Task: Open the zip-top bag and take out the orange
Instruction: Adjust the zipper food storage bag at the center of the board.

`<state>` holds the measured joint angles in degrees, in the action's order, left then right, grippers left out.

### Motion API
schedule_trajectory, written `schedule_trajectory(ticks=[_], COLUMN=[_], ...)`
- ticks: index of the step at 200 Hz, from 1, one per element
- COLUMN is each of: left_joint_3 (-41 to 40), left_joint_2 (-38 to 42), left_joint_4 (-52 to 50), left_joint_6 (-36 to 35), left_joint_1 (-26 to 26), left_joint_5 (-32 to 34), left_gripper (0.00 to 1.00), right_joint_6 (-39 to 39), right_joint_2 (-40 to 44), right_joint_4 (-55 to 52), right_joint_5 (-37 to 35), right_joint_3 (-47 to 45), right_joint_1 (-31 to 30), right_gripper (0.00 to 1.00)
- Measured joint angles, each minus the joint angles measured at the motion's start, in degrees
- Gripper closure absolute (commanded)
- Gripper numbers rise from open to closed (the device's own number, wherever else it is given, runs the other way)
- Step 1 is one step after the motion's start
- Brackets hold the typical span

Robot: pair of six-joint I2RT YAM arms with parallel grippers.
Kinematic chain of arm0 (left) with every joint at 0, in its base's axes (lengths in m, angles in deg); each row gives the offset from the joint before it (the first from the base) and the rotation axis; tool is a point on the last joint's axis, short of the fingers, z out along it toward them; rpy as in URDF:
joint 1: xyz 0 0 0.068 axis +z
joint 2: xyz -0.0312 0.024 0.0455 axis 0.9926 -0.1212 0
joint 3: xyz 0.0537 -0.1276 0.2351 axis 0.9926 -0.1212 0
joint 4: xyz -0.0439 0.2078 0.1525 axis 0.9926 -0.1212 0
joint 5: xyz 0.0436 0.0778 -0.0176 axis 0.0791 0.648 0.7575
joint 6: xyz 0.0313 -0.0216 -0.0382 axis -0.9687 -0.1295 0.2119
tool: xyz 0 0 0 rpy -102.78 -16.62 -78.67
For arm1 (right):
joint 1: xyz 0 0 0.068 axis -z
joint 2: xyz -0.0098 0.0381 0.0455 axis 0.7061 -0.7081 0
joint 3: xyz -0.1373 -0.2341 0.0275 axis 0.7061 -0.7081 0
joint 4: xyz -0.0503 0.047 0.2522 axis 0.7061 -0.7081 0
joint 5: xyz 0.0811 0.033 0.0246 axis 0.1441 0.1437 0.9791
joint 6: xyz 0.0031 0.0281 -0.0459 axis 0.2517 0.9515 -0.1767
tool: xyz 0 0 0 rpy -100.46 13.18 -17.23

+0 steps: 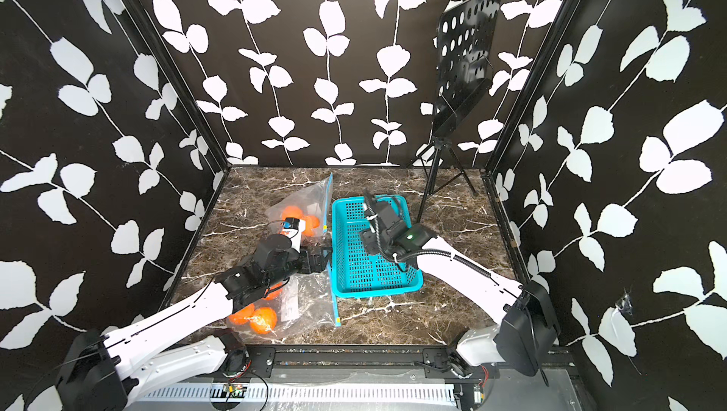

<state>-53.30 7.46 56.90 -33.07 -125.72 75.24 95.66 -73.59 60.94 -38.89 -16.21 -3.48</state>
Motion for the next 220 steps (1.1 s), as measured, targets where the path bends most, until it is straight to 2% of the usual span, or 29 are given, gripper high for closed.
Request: schedule_trajectory(ticks=[17, 29, 49, 73, 93, 112, 133, 167, 220], left_joint_3=[-2.8, -5.1, -8.9, -9.9, -10.1, -10.8, -11.1, -10.2, -3.2], left_joint_2=[2.2, 2.6, 1.8, -0.7, -4.5, -7.1, -7.5, -5.1, -0.2], left_joint_4=[-4.1, -5.6, -2.8, 2.1, 8.0, 13.3, 13.7, 4.7, -4.5], left_joint_6=[0.0, 0.0, -0.3, -1.0, -2.5, -3.6, -3.4, -2.6, -1.9], left_joint_1=[2.7, 6.8, 12.2, 14.4, 17.2, 20.3, 22.2, 22.6, 22.8], left_joint_5=[0.9, 0.9, 0.5, 1.7, 2.5, 1.1, -1.0, -2.9, -5.3], left_gripper=[0.03, 0.03, 0.05, 0.07, 0.10, 0.11, 0.10, 0.09, 0.07], right_joint_6=[-2.8, -4.3, -5.0, -4.5, -3.6, -2.3, -1.0, 0.2, 1.2], right_joint_2=[-3.2, -7.9, -16.9, -25.6, -28.8, -31.8, -32.8, -32.4, -24.4], right_joint_4=[-0.2, 0.4, 1.9, 3.4, 4.4, 6.4, 9.9, 11.1, 14.3], right_joint_5=[1.4, 2.2, 4.7, 7.7, 9.6, 11.3, 13.3, 15.4, 17.8], right_joint_3=[5.7, 11.3, 18.9, 21.8, 22.7, 24.3, 23.5, 21.4, 16.9], right_joint_1=[-5.8, -9.0, -12.4, -13.5, -13.3, -13.1, -12.9, -12.9, -10.8], right_gripper=[0.31, 0.33, 0.37, 0.41, 0.46, 0.47, 0.46, 0.44, 0.36])
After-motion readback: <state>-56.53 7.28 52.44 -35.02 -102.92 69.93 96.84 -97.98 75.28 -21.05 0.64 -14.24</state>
